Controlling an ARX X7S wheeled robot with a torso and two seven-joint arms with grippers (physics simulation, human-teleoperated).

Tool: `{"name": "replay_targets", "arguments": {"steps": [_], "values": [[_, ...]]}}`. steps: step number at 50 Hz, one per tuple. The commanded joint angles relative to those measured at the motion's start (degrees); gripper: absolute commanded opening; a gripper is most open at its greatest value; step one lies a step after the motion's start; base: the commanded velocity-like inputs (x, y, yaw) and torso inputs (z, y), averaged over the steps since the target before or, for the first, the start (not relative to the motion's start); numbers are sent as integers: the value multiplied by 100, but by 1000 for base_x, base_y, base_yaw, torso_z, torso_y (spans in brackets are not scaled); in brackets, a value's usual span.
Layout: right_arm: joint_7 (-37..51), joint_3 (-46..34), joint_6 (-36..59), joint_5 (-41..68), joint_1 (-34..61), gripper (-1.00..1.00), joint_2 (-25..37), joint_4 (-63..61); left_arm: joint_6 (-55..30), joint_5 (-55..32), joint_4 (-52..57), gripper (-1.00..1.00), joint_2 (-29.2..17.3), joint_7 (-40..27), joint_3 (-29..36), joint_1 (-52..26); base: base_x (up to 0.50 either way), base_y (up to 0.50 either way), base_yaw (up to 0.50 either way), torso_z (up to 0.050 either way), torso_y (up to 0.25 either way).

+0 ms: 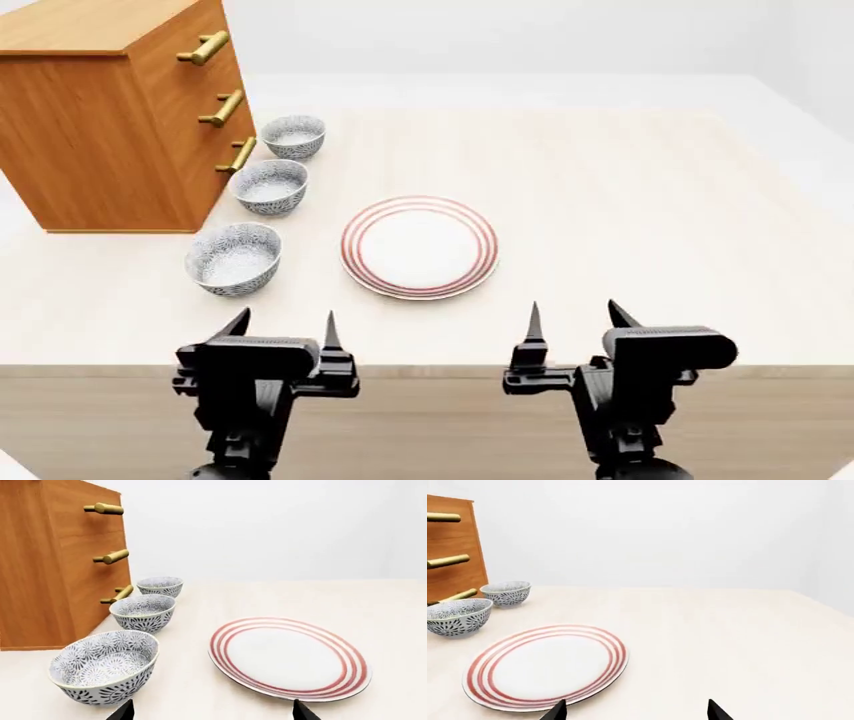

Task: Put the bowl in the middle on the plate.

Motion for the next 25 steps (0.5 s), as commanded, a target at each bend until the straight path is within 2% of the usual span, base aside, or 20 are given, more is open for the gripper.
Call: {"name": "replay_targets", "arguments": {"steps": [1, 5, 25], "values": [[173, -16, 1337, 151, 507, 100, 239, -1068, -1185, -262, 843, 100, -157, -33, 20, -520, 0, 0, 0, 0, 0], [30, -6, 1117, 293, 413, 100, 252, -970, -1072, -317, 781, 100, -166, -50, -3, -456, 1, 0, 0, 0, 0], [145, -40, 1032, 358, 435, 100, 269, -831, -924, -364, 677, 100, -279, -176, 126, -466, 500, 0, 0, 0, 0]]}}
